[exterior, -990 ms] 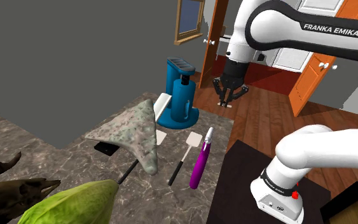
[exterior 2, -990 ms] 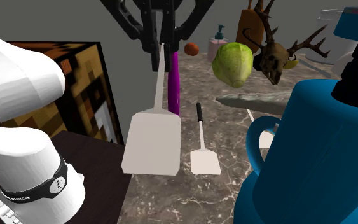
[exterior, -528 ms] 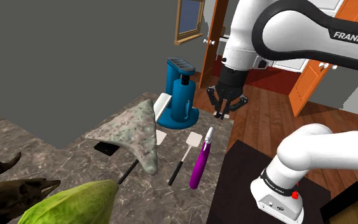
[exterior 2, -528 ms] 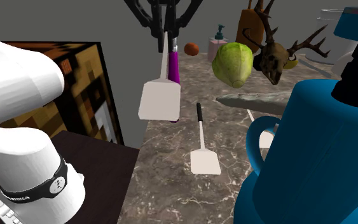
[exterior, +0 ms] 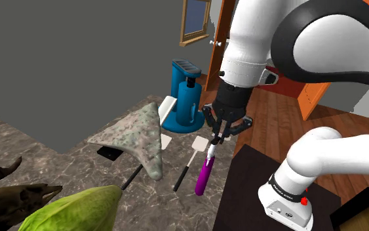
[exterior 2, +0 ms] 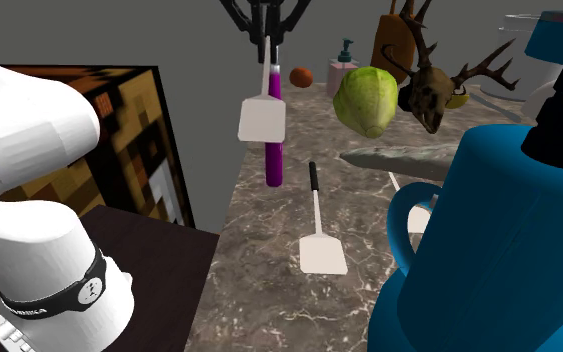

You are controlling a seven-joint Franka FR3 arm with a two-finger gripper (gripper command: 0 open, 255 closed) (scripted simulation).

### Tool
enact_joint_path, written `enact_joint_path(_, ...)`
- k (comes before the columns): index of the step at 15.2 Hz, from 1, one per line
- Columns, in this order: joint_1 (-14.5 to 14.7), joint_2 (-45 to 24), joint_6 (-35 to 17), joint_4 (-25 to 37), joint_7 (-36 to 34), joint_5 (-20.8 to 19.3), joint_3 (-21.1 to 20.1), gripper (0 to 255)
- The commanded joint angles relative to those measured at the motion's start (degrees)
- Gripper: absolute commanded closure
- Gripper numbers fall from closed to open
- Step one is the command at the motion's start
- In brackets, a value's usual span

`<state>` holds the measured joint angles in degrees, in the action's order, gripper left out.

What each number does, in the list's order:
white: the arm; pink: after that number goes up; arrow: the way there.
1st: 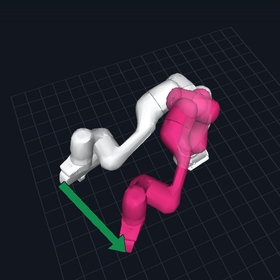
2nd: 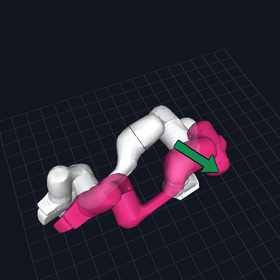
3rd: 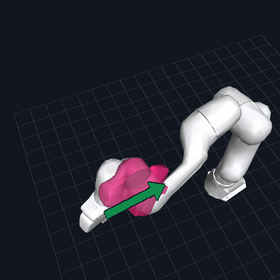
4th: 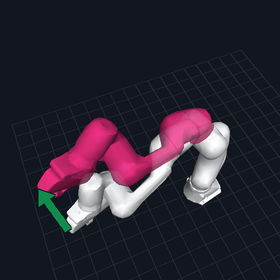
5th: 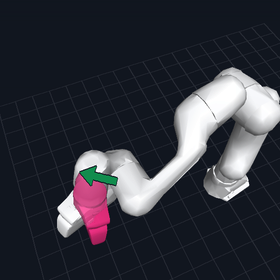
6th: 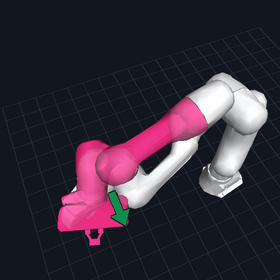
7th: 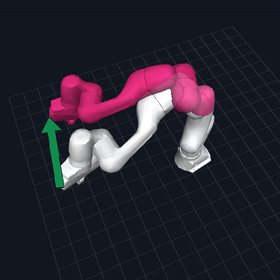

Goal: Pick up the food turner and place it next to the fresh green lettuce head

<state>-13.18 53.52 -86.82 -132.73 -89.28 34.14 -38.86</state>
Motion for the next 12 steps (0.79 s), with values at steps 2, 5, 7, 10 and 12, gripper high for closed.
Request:
enact_joint_path(2,0.81,0.15,0.46,2.13,-4.25,2.56,-3.42,255)
enact_joint_path(5,0.54,-0.86,0.32,5.42,-8.38,4.81,-7.44,255)
enact_joint_path(7,0.03,-1.70,0.15,7.90,-11.12,6.15,-10.23,255)
enact_joint_path(10,-1.29,-3.16,-0.18,12.06,-15.21,7.90,-14.65,255)
enact_joint_path(12,-2.57,-4.22,-0.41,15.13,-17.92,8.88,-17.77,255)
